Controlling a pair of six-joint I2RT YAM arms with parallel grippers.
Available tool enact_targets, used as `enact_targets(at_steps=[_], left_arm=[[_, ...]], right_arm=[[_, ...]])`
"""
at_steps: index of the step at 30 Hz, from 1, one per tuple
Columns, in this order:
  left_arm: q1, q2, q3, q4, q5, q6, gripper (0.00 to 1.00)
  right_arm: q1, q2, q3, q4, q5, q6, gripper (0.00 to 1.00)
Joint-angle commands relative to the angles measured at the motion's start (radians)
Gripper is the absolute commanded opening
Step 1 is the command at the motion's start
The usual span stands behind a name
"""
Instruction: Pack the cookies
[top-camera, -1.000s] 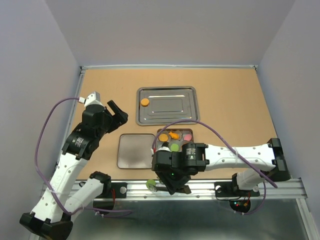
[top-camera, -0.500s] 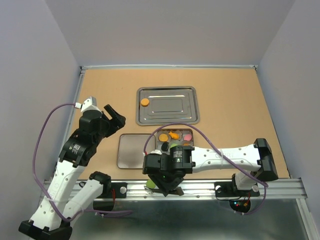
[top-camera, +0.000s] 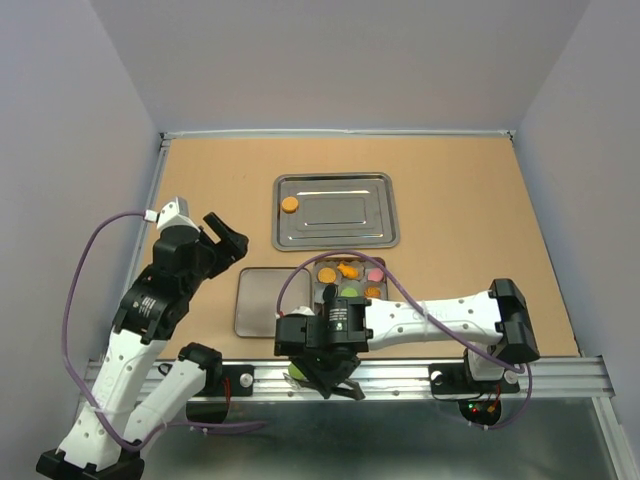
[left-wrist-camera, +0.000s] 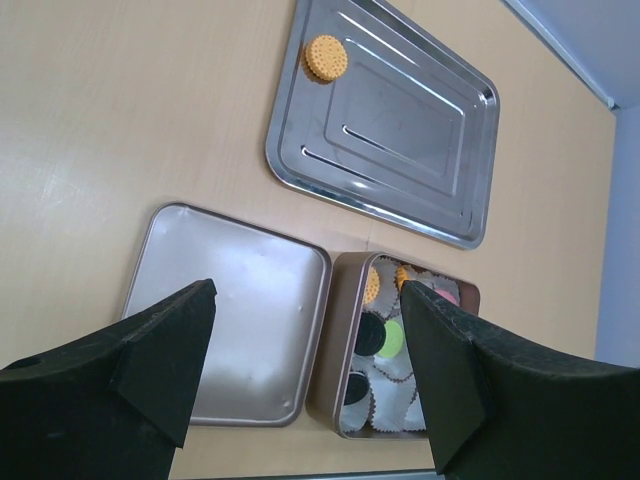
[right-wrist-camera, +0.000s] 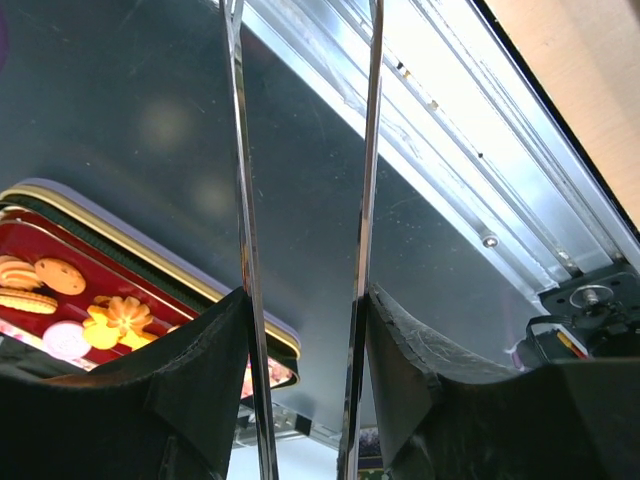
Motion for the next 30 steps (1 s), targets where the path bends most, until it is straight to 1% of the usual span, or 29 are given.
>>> enact_targets(at_steps=[1,6,7,9,15,30], left_arm=[[0.004,-0.021,0.000,0.007,-0.027,-0.007,0.86],[0.004,-0.037,-0.015,0.019,-0.029,-0.013,0.86],[0.004,-0.041,-0.019,0.021,-0.029,-0.014,0.86],[0.004,-0.049,-0.026,0.022,-0.029,-0.016,0.86],[0.005,-0.072,-0.050,0.021,-0.035,-0.021,0.86],[0.005,-0.083,-0.050,0.004,-0.043,-0.014,0.86]], right_arm=[[0.013,0.035,0.081,-0.034,0.027,-0.022,0.53],[0.017,0.060,0.099,-0.049,0.027,-0.028,0.53],[0.019,0.061,0.101,-0.052,0.053,-0.028,0.53],[0.019,0.069,0.105,-0.060,0.058,-0.028,0.52],[0.022,0.084,0.104,-0.067,0.073,-0.022,0.48],[0.026,0.118,0.119,-0.074,0.096,-0.031,0.45]])
